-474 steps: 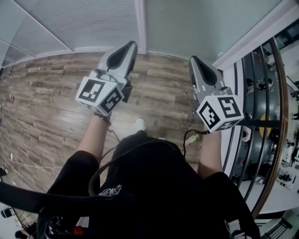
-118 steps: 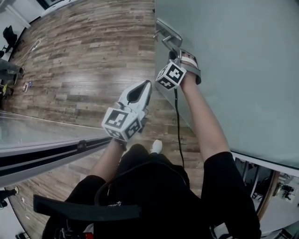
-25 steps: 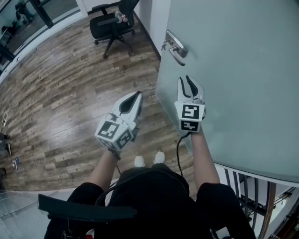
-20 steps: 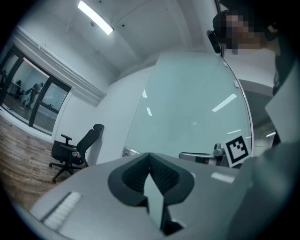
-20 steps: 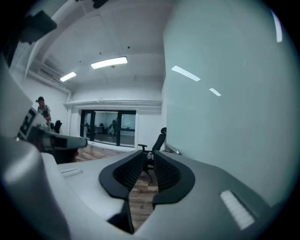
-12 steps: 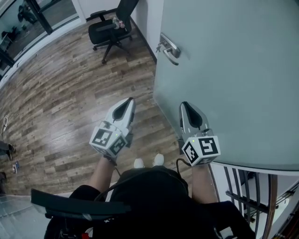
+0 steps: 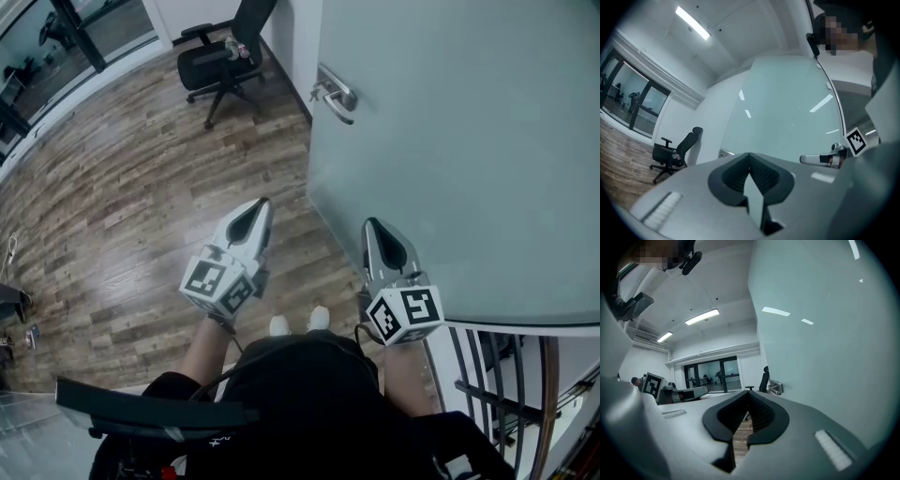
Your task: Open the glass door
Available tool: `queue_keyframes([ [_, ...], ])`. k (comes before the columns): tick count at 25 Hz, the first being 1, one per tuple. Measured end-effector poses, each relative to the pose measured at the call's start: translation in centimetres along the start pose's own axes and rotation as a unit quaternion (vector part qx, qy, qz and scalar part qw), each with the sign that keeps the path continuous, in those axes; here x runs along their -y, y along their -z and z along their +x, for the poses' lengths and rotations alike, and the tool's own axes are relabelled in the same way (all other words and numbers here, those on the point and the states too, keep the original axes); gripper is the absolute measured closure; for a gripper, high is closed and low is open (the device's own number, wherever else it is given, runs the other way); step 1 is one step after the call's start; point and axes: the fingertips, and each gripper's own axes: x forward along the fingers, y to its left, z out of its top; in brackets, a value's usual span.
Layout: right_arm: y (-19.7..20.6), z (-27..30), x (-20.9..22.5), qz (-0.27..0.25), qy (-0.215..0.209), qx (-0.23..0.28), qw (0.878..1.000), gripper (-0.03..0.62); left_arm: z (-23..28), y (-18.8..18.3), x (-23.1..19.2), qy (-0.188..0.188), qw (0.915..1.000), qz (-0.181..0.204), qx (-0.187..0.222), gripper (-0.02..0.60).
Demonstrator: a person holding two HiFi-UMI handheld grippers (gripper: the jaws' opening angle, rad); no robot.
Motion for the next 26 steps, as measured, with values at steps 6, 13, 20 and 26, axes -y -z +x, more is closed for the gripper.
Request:
queue_keyframes([
  [6,-0.2,-1.1,-0.4,0.000,-0.001,0.001,1.000,0.592,-1.0,-0.4,1.1,0.006,1.0000,0.006,0.005,0.580],
  [13,0.0,-1.6,-0.8,-0.001,-0.002,0.001,1.000,0.592,-1.7,-0.6,1.8,0.006,0.9999,0.006,0.010,0.580],
  [20,0.1,-2.1,-1.6,-0.001,-0.002,-0.003,1.000,0.592,-2.7,-0.7,1.8,0.004,0.9999,0.005,0.010,0.580],
  [26,0.3,-2.1,-2.0,-0.007,0.000,-0.005,1.000,0.592,-3.0,-0.8,1.7,0.011,0.9998,0.009,0.015,0.581],
])
